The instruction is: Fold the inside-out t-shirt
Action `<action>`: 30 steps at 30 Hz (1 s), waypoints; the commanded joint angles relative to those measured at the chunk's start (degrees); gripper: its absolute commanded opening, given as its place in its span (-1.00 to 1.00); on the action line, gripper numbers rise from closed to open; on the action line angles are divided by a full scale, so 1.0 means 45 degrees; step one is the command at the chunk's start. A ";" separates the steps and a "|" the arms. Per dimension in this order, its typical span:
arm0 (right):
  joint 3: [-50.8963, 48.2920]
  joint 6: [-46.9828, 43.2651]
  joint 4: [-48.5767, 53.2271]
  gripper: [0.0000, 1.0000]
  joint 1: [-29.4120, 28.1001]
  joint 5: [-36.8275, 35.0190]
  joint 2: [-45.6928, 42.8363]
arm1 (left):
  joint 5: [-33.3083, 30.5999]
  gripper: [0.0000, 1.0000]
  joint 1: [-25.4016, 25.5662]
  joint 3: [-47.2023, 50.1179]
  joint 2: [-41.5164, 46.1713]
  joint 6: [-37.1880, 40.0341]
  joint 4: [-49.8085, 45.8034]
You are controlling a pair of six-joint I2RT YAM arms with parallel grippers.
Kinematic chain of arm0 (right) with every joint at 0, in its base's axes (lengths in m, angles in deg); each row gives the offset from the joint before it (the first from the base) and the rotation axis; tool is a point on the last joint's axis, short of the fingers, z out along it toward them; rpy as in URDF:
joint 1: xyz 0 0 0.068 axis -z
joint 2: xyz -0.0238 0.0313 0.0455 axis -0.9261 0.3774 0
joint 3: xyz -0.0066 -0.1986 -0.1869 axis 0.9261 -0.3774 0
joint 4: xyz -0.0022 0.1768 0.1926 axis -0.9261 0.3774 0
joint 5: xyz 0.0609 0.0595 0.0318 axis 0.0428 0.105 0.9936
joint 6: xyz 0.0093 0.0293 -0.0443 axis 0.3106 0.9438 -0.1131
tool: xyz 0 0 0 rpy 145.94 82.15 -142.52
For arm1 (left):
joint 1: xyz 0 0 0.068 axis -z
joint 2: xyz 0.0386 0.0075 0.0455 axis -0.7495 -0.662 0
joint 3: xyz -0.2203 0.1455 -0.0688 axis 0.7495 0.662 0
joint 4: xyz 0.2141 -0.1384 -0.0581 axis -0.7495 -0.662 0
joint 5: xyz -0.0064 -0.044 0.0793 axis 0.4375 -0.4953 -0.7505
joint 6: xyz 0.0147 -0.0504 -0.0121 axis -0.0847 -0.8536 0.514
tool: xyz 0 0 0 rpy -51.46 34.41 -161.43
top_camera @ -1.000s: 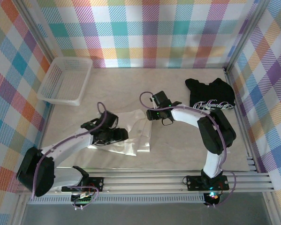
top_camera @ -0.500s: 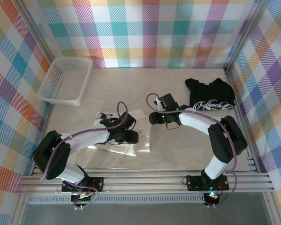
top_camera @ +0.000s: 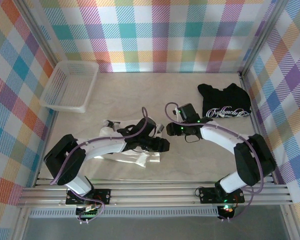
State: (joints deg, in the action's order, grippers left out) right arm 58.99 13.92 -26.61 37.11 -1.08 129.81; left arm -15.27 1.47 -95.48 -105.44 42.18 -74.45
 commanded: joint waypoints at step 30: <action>0.0596 0.1567 -0.0452 -0.94 -0.4220 0.1135 0.0567 | -0.2279 0.11 -0.5631 0.1901 0.4404 0.0887 -0.5529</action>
State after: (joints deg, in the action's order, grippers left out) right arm 59.40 22.91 -32.62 17.96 6.66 135.25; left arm -26.48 -23.68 -87.30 -85.14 44.72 -98.34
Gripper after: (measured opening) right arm 0.059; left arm 0.552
